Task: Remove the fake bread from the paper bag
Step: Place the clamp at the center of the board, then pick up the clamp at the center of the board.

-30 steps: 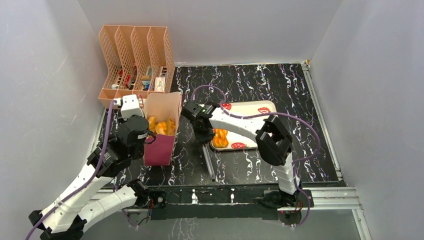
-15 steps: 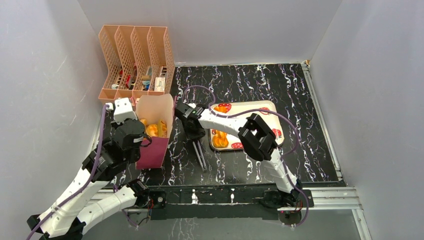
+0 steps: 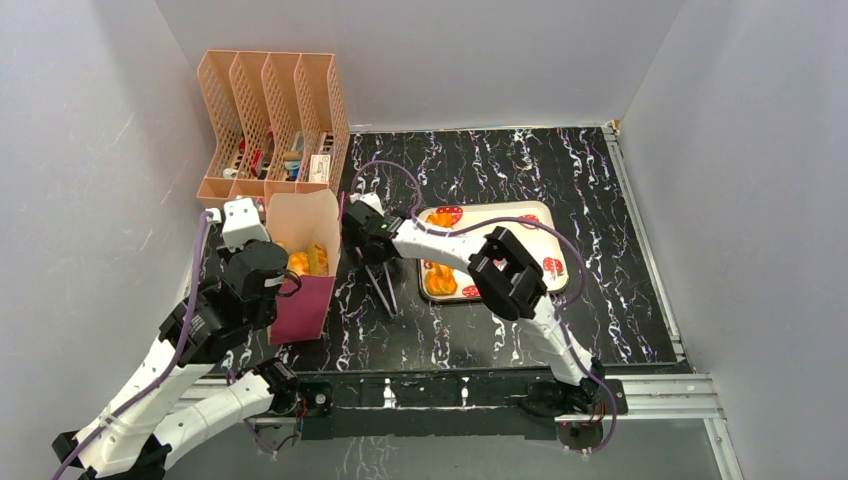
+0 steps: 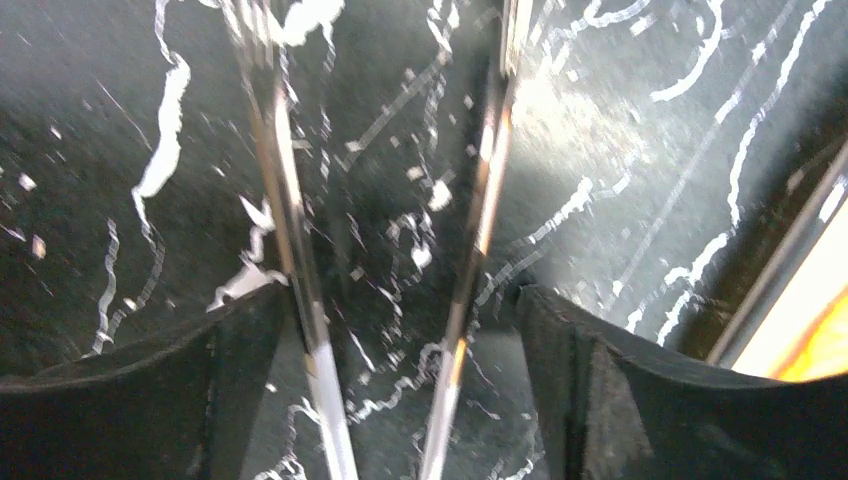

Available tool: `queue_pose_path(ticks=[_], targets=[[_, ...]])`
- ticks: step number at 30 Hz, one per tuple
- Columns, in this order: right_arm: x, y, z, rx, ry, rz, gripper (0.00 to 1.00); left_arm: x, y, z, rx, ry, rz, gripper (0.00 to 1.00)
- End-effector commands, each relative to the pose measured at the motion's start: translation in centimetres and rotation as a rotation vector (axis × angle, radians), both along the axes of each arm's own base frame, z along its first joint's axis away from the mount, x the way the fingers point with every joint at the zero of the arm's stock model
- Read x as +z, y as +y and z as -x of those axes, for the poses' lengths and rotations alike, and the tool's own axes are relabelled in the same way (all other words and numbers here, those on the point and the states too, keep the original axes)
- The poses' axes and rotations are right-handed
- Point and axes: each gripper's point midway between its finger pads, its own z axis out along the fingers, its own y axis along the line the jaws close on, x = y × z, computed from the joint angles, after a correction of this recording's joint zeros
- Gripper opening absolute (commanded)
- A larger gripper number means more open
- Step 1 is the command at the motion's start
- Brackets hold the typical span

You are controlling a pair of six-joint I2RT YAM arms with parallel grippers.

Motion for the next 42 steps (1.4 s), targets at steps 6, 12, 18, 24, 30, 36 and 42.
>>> queue_pose_path(ticks=[6, 12, 18, 24, 30, 36, 42], targets=[[6.8, -0.7, 0.6, 0.047, -0.181, -0.108, 0.98, 1.1, 0.1, -0.2, 0.029, -0.037, 0.042, 0.0], [13.1, -0.6, 1.5, 0.033, -0.392, -0.146, 0.98, 1.4, -0.1, -0.4, 0.016, -0.023, 0.019, 0.0], [15.6, 1.1, 3.1, 0.075, -0.424, -0.424, 0.98, 1.2, 0.0, -0.3, 0.015, -0.003, 0.0, 0.0], [11.5, 0.2, 3.9, 0.049, -0.331, -0.337, 0.98, 1.0, 0.3, 0.1, 0.023, 0.008, -0.002, 0.0], [8.2, -1.0, 4.9, 0.037, -0.295, -0.271, 0.98, 2.2, 0.7, -0.1, 0.029, -0.011, -0.051, 0.0], [5.4, -0.7, 6.8, 0.053, -0.27, -0.215, 0.93, 2.3, 0.6, -0.3, 0.022, 0.001, -0.069, 0.0], [2.5, -1.5, 7.5, 0.015, -0.269, -0.124, 0.89, 1.7, 0.2, -0.4, 0.003, 0.024, -0.081, 0.0]])
